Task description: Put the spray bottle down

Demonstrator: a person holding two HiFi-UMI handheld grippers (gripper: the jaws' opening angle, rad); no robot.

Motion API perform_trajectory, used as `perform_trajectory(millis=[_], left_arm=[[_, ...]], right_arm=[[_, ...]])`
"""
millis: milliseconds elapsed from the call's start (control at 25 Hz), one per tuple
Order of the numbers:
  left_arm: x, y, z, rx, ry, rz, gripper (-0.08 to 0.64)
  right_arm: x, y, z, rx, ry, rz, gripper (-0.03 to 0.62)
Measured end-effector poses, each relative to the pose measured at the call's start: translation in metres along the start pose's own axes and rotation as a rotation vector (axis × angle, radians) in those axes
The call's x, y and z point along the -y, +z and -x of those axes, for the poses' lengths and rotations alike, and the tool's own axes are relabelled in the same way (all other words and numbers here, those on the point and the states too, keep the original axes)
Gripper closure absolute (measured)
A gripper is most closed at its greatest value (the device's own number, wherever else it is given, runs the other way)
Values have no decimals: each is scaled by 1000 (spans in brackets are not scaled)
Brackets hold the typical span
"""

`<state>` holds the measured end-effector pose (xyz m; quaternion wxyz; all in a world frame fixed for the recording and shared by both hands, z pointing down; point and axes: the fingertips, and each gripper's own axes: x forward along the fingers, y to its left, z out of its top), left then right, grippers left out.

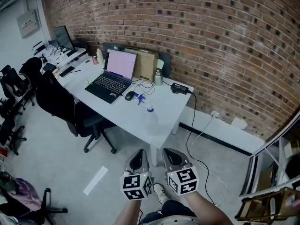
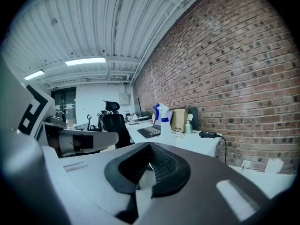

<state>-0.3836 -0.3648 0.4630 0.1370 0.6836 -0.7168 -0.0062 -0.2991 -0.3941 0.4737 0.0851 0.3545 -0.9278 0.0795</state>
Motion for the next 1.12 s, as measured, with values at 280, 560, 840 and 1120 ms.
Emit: perform_trajectory(millis=[280,560,840,1120], left_arm=[[15,-11,40,-17,-8,-38,552],[22,-12,54,-22,-19,-53,552],[19,-8,55,-26,-16,-54,552],[17,-7,48,-26,-19,-66,552]], right_arm=[[-30,-10,28,-13,37,23,594],[-43,-6,39,2,45,47,595],[-46,1,39,14,45,59,595],[-45,6,31,27,43,65,595]])
